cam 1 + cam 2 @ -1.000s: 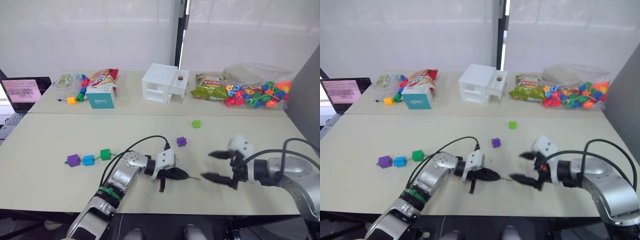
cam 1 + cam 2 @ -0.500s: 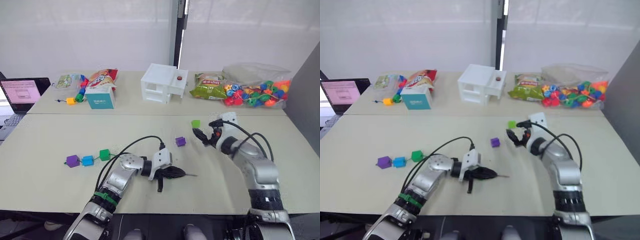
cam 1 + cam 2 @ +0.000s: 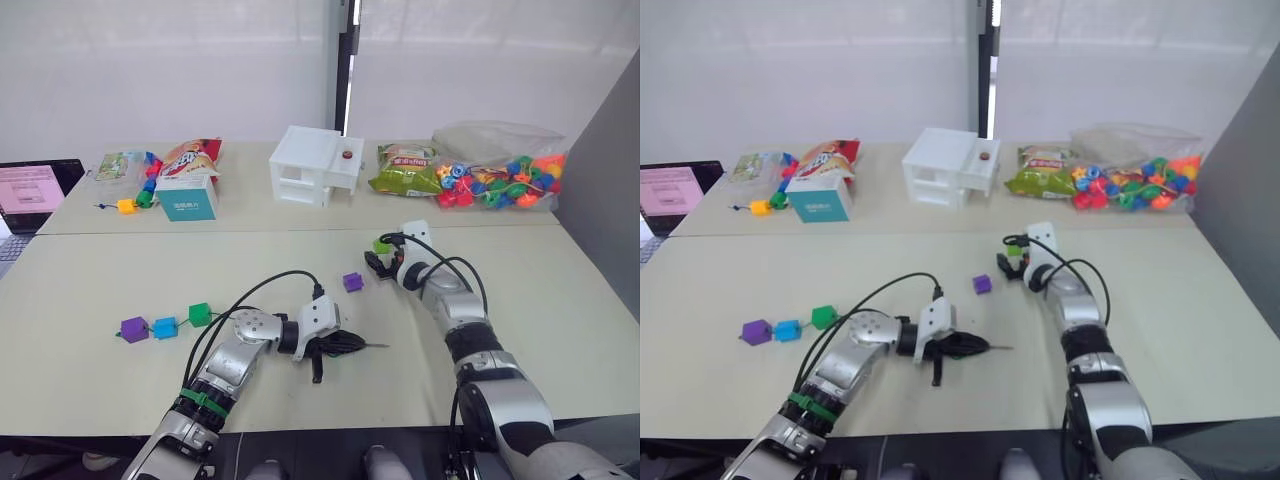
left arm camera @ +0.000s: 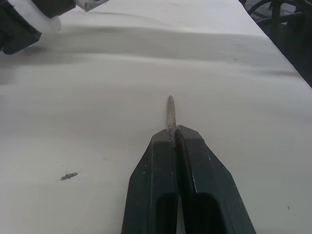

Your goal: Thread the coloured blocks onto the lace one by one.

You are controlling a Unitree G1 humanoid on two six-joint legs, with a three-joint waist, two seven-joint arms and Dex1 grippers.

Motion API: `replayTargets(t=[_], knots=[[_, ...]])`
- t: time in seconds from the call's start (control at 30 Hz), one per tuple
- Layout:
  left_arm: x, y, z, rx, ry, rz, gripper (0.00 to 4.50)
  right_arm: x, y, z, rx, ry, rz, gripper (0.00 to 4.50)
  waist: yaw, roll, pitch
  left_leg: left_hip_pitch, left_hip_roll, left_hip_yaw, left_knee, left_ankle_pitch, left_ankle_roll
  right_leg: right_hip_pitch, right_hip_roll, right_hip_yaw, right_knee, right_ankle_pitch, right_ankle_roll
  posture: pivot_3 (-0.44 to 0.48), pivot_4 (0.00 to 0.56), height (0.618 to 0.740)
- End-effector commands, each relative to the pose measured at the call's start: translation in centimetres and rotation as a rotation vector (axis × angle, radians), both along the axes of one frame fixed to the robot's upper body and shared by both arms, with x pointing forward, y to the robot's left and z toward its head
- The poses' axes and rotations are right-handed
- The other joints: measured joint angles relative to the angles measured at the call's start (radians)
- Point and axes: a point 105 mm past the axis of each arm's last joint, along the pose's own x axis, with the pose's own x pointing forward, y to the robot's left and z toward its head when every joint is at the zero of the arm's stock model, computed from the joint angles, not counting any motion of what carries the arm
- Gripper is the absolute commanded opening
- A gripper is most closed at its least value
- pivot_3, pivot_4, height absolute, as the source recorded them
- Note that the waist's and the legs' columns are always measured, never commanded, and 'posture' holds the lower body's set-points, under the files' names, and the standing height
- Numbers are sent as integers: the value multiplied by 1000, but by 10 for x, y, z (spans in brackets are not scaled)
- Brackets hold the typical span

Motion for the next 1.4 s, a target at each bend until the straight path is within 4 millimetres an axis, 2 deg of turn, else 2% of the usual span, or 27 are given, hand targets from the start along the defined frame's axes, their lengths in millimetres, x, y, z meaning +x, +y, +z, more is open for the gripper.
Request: replayTargets(t=[0.03,0.2,0.33,0.37,0.5,0.6,0.7,0.83,1.03,1.2,1.4], knots=[[-3,-4,7,-13,-23,-16,0,7,6,12,20,-54,-6,4231,-2,0,0,0,0,0,0,0,0,0,0,0,0,0,0,0,150,740],[-3,-6,7,-13,-28,-18,0,10,9,9,28,-52,-11,2597,-3,0,0,0,0,0,0,0,0,0,0,0,0,0,0,0,150,740],[-3,-6,7,-14,-28,-19,0,8,1,8,58,-66,-25,1242,-3,0,0,0,0,0,0,0,0,0,0,0,0,0,0,0,150,740],[-3,-7,6,-14,-27,-19,0,7,-3,9,66,-75,-31,1152,-2,0,0,0,0,0,0,0,0,0,0,0,0,0,0,0,150,740],[-7,-12,3,-26,-8,-29,0,-5,-23,18,114,-127,-44,1152,4,0,0,-1,0,-1,0,0,0,0,-1,0,0,0,0,0,150,740],[-10,-16,2,-32,0,-45,0,-24,-31,22,108,-150,-31,1152,8,1,0,-1,-1,-1,0,0,0,0,-1,0,0,0,1,0,150,740],[-10,-20,0,-33,3,-68,0,-58,-39,21,106,-147,-29,1152,11,1,-1,-1,-1,-1,0,-1,1,0,-1,0,0,0,1,0,150,740],[-10,-23,-1,-35,5,-90,0,-102,-35,19,125,-131,-23,1152,23,2,-1,-1,-1,0,0,-1,2,0,-1,0,-1,0,1,0,150,740],[-3,-27,9,-95,-21,-98,0,-172,-32,8,145,-44,-101,1152,40,3,-2,0,-1,-2,1,-1,2,1,0,-1,-4,0,1,0,150,740],[-2,-30,8,-81,-54,-114,0,-195,-24,-9,163,45,-131,1152,40,3,-2,1,-1,0,1,-1,2,2,0,1,-5,0,1,0,150,740],[-3,-31,7,-83,-52,-118,0,-204,-20,-22,155,104,-183,1152,41,3,-2,2,-1,-1,1,-1,2,3,0,0,-5,0,1,0,150,740]])
